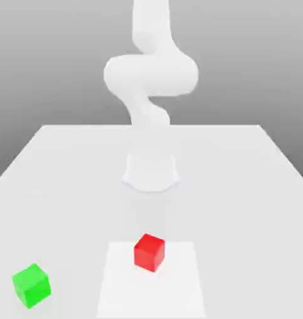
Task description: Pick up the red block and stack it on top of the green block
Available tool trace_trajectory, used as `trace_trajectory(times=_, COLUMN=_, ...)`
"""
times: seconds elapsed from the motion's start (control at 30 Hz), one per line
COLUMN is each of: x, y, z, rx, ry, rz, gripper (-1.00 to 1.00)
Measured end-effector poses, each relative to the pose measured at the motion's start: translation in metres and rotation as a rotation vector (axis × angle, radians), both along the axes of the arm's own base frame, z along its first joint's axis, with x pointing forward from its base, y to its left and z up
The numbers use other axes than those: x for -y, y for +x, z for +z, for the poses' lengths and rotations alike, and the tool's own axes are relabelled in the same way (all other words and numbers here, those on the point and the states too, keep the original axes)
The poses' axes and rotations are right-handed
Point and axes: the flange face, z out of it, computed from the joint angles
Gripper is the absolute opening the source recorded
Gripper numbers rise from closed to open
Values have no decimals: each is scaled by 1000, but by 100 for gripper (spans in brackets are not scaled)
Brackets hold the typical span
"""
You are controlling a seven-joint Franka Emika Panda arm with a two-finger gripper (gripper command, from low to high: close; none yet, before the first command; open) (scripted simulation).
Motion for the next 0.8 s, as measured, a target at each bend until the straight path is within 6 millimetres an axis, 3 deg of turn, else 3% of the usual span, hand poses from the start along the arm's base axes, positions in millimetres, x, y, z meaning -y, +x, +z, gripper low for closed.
trace_trajectory(times=0.13, x=-3, y=41, z=-99, rx=-149, ry=17, rz=-84, gripper=0)
trace_trajectory(times=0.3, x=3, y=57, z=-224, rx=-330, ry=54, rz=-188, gripper=0)
trace_trajectory(times=0.43, x=9, y=44, z=-325, rx=-482, ry=99, rz=-278, gripper=0)
trace_trajectory(times=0.57, x=10, y=2, z=-426, rx=-655, ry=165, rz=-379, gripper=0)
trace_trajectory(times=0.63, x=9, y=-8, z=-453, rx=-689, ry=180, rz=-403, gripper=0)
trace_trajectory(times=0.8, x=9, y=-10, z=-492, rx=-698, ry=186, rz=-411, gripper=0)
